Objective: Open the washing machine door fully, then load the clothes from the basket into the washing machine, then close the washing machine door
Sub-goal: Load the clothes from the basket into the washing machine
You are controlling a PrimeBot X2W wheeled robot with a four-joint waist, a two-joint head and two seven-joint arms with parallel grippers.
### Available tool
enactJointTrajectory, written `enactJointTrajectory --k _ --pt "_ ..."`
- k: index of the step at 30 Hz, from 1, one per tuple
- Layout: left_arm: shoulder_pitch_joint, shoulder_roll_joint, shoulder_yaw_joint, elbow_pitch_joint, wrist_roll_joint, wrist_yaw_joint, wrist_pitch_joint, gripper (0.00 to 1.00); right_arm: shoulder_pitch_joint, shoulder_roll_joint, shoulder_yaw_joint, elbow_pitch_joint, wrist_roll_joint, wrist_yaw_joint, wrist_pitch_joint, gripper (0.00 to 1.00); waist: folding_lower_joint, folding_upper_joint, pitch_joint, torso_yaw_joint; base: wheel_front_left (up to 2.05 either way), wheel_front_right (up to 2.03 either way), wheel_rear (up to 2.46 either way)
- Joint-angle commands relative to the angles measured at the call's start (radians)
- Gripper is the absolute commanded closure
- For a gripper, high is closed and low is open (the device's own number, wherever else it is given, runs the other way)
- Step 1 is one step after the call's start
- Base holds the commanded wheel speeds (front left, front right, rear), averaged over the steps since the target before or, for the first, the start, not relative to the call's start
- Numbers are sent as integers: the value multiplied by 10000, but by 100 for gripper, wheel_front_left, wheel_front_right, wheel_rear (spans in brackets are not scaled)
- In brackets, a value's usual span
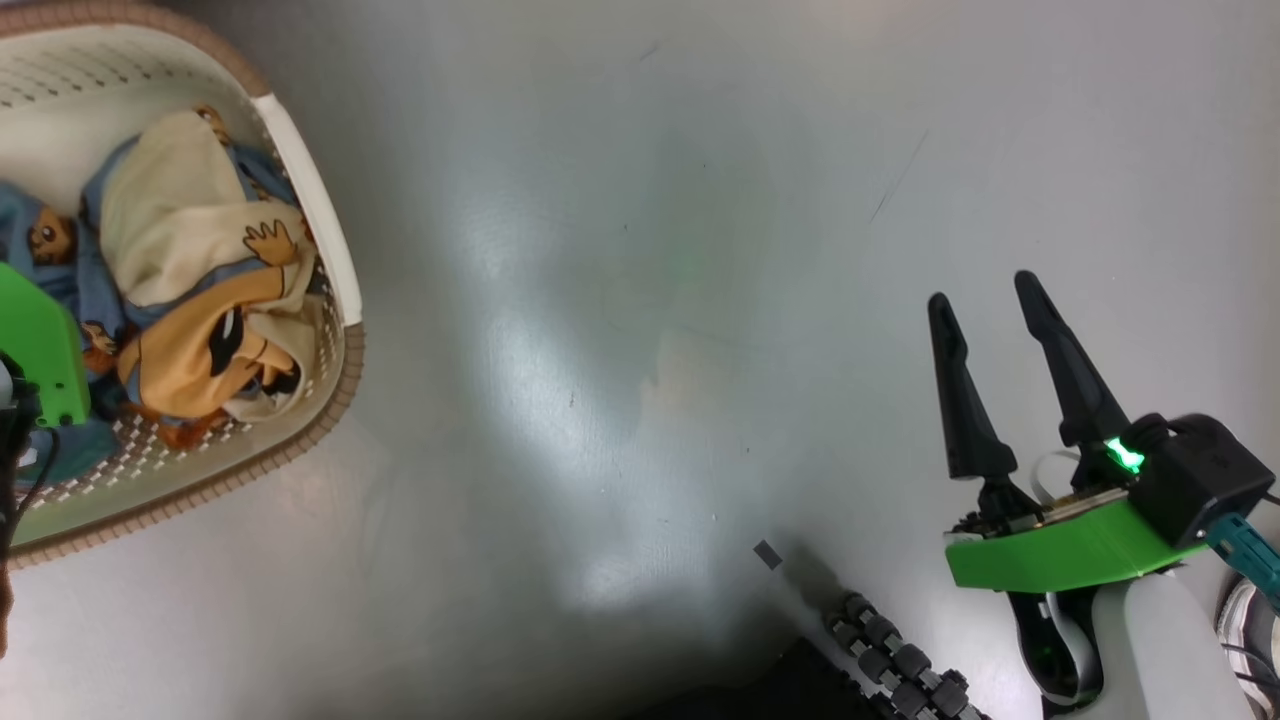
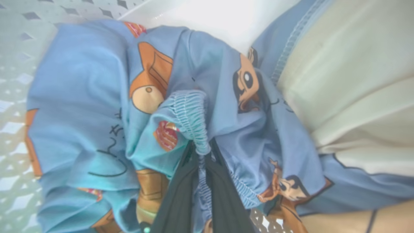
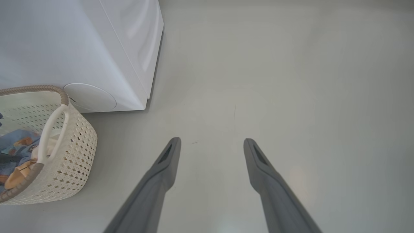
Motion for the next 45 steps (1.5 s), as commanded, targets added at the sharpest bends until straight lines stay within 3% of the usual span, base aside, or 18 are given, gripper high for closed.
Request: enactJointTrajectory --k 1,12,32,38,45 --pt "352 527 192 -37 -135 35 -145 100 166 -54 245 -119 82 27 -72 0 0 0 -127 -23 0 0 0" --pt "966 710 501 -37 -654 -130 -1379 100 -592 -54 668 283 104 27 -72 0 0 0 -1024 -145 0 0 0" --pt "2666 21 627 -159 -1237 -518 -3907 100 -526 -54 697 1249 -438 27 -72 0 0 0 -3879 873 0 0 0" --pt "3147 -204 785 -798 -1381 -460 -4178 100 -401 -54 544 1442 -586 27 -72 0 0 0 -4522 1271 0 0 0" --pt "4308 -405 1306 -2969 -1330 -156 -4195 100 -200 -54 432 1651 -760 27 -72 0 0 0 -5377 1707 0 0 0"
